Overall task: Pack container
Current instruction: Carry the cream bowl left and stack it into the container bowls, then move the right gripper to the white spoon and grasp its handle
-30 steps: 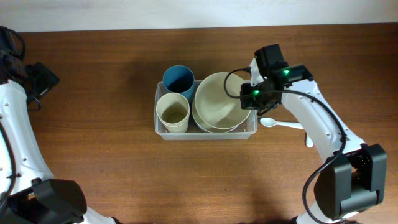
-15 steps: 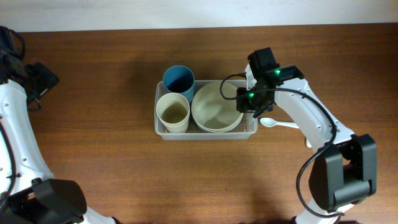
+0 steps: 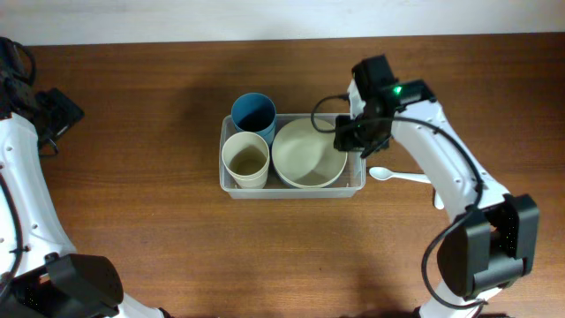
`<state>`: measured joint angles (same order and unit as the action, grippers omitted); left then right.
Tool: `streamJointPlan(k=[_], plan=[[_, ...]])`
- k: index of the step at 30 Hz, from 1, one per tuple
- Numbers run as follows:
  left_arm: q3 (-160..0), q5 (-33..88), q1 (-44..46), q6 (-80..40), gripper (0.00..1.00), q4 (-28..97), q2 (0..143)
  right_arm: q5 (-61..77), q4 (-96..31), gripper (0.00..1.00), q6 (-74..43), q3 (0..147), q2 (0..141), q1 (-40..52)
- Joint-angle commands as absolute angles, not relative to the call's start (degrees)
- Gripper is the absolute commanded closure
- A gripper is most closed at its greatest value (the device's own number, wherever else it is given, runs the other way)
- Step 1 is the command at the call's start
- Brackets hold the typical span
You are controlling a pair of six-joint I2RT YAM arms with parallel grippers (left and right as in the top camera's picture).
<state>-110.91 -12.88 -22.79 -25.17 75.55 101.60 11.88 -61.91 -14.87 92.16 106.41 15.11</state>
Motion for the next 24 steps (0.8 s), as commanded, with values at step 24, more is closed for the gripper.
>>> streamJointPlan(k=[24], plan=[[-111.8, -12.9, -22.9, -25.9, 0.0, 75.5, 102.0, 2.3, -87.2, 0.59, -17.8, 104.3, 106.1, -5.2]])
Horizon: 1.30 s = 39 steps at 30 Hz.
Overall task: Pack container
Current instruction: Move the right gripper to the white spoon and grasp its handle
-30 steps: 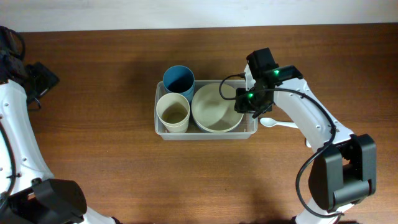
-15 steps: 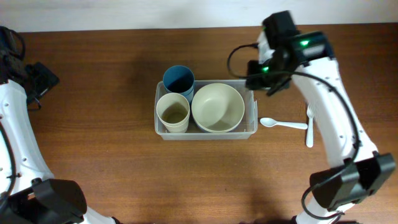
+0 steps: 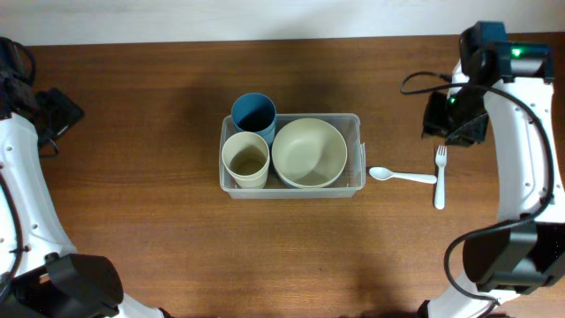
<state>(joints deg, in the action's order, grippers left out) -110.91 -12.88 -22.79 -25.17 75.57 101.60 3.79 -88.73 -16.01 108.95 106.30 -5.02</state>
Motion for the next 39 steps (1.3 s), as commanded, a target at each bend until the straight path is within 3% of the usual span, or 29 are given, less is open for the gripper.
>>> streamJointPlan(k=[1, 13, 17, 26, 39], plan=[[-111.8, -12.9, -22.9, -25.9, 0.0, 75.5, 102.0, 2.3, -85.5, 0.59, -17.9, 101.8, 106.1, -5.2], [-111.8, -12.9, -22.9, -25.9, 0.0, 75.5, 102.0, 4.3, -66.9, 0.58, -18.1, 78.1, 106.1, -5.2], [-111.8, -12.9, -22.9, -25.9, 0.0, 75.5, 102.0, 5.6, -61.2, 0.62, -26.2, 73.1, 106.1, -5.2], [-111.8, -12.9, -22.9, -25.9, 0.0, 75.5, 102.0, 5.9, -52.0, 0.62, -57.1, 67.9, 106.1, -5.0], [-111.8, -12.9, -22.9, -25.9, 0.0, 75.5, 102.0, 1.6, -42.4, 0.62, -69.7, 67.4, 106.3, 3.2]])
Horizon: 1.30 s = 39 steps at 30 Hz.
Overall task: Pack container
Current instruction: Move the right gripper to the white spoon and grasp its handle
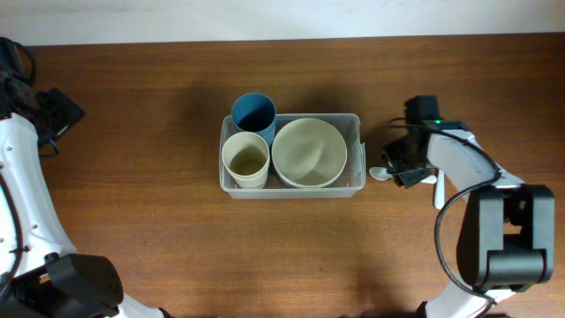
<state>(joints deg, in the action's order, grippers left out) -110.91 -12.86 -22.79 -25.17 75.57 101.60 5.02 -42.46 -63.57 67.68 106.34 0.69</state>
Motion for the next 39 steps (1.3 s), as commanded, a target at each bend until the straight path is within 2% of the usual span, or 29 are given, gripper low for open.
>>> streamJointPlan(k=[1, 19, 39], plan=[[-111.8, -12.9, -22.9, -25.9, 0.0, 75.5, 102.0, 0.8, -42.4, 0.62, -70.4, 67.4, 106.3, 3.9], [-111.8, -12.9, -22.9, -25.9, 0.0, 75.5, 102.0, -2.5, -44.5, 0.63, -77.0, 67.4, 106.3, 3.7], [-111.8, -12.9, -22.9, -25.9, 0.0, 75.5, 102.0, -5.2, -40.9, 0.63, -76.8, 67.4, 110.5, 1.4]])
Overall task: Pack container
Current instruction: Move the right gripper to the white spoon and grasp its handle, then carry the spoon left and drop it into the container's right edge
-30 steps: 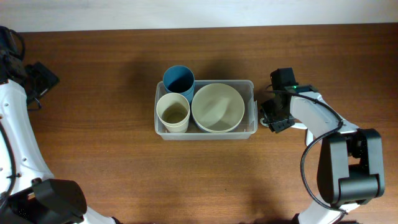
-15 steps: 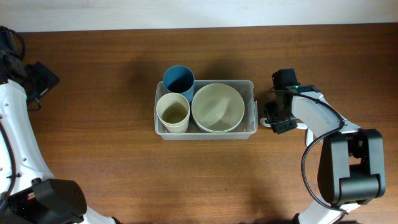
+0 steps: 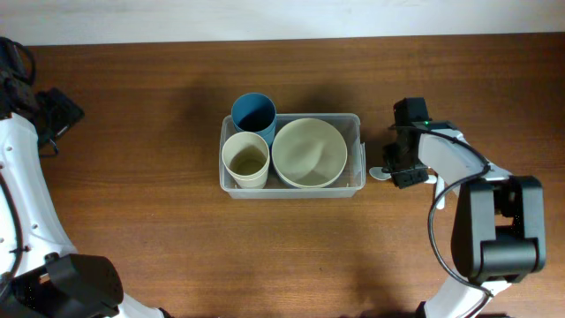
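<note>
A clear plastic container (image 3: 357, 120) sits mid-table. It holds a blue cup (image 3: 253, 113), a cream cup (image 3: 244, 159) and a cream bowl (image 3: 309, 152). To its right a white spoon (image 3: 378, 173) lies on the table, with only its bowl end showing. My right gripper (image 3: 400, 170) is down over the spoon's handle, and its fingers are hidden from above. The white fork is covered by the right arm. My left gripper (image 3: 58, 112) stays far off at the left edge.
The wooden table (image 3: 159, 238) runs from the pale wall strip at the back to the front edge. The right arm's white links (image 3: 459, 163) span the area right of the container. The left arm (image 3: 22, 194) runs down the left edge.
My right gripper has shifted slightly left and toward the back over the spoon's handle. The spoon's bowl end lies where it was. The left arm has not moved.
My right gripper was at the container's right rim beside the bowl. Then it was raised far right, with spoon and fork bare on the table. Then it was down on the spoon's handle, where it still is.
</note>
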`<state>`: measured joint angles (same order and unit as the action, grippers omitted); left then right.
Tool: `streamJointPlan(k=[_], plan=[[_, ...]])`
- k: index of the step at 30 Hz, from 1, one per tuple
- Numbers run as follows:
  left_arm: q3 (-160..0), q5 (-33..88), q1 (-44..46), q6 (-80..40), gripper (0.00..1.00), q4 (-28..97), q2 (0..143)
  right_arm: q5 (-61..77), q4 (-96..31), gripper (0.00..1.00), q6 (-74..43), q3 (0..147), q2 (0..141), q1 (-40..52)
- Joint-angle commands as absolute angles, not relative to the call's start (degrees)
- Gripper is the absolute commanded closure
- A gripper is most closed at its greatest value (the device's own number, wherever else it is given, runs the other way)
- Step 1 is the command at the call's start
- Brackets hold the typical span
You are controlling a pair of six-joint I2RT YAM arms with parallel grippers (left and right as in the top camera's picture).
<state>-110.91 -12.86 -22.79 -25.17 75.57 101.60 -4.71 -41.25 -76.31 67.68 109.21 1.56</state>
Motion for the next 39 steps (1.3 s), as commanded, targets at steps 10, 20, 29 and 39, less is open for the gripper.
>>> streamJointPlan(k=[10, 20, 29, 39], plan=[[-111.8, -12.9, -22.9, -25.9, 0.0, 75.5, 102.0, -5.5, -40.5, 0.91, -76.2, 67.4, 111.0, 1.4], [-111.8, -12.9, -22.9, -25.9, 0.0, 75.5, 102.0, -7.1, -40.0, 0.94, -65.4, 67.4, 111.0, 0.9], [-111.8, -12.9, -22.9, -25.9, 0.0, 75.5, 102.0, -4.1, -39.8, 0.96, -48.6, 68.6, 111.0, -4.3], [-111.8, -12.9, -22.9, -25.9, 0.0, 75.5, 102.0, 16.1, -41.5, 0.96, -20.4, 77.5, 110.9, -9.9]])
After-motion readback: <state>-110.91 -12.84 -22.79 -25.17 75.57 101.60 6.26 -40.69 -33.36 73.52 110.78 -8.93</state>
